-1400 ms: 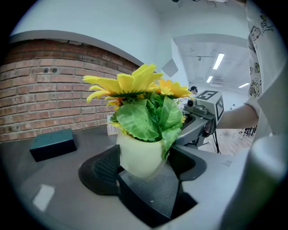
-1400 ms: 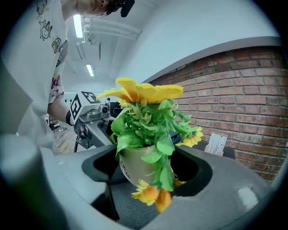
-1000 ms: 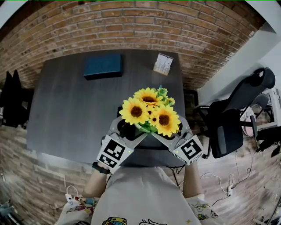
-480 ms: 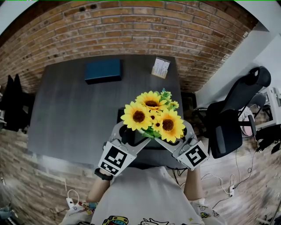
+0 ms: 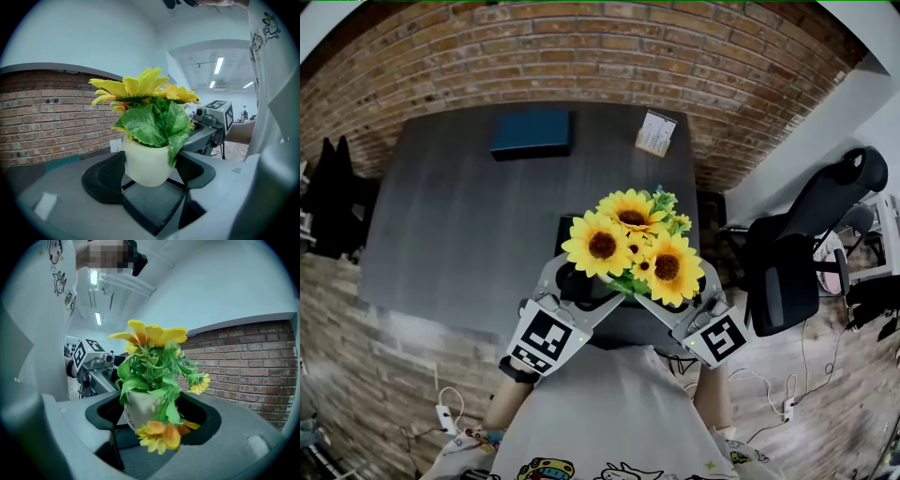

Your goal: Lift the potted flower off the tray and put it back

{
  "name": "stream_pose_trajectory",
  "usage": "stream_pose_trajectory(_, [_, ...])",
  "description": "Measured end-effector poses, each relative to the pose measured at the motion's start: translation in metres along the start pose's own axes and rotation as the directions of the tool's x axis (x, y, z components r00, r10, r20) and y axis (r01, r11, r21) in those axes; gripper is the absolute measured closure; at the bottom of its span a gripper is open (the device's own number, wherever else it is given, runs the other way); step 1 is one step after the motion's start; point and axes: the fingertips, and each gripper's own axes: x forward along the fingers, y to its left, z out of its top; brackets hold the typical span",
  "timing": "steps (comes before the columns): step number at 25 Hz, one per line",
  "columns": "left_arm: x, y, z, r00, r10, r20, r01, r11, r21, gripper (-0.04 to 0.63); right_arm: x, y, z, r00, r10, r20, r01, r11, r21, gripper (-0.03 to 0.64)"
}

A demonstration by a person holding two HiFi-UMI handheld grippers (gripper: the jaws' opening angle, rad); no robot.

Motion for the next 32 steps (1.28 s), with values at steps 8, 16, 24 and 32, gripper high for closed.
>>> stream_pose_trajectory(8, [0.001, 0.0004, -0.0045, 1.0, 0.0, -0.014, -0.001, 1.0, -0.025, 0.241, 0.0021, 0.0005, -0.0024, 1.0, 0.019, 0.001, -0.019, 1.0, 0.017, 0.262])
stream_pose_trajectory(16, [0.0012, -0.0001, -0.0054, 1.0, 0.007, -0.009, -0.008, 0.999, -0.044, 0.238, 0.0016, 0.0002, -0.0023, 1.0, 0.025, 0.004, -0.025, 0.999, 0.024, 0.262])
stream_pose_trajectory(24, [0.0003, 0.001, -0.0059, 1.0, 0.002, -0.011, -0.002, 1.0, -0.031, 0.236, 0.0024, 0.0009, -0.0032, 1.0, 0.014, 0.008, -0.015, 0.999, 0.031, 0.262])
stream_pose_trajectory(32, [0.0005, 0.0015, -0.0049, 1.0, -0.008, -0.011, 0.007, 1.0, -0.03, 0.236, 0.0025, 0.0002, -0.0014, 1.0, 0.004, 0.007, -0.004, 1.0, 0.03, 0.262])
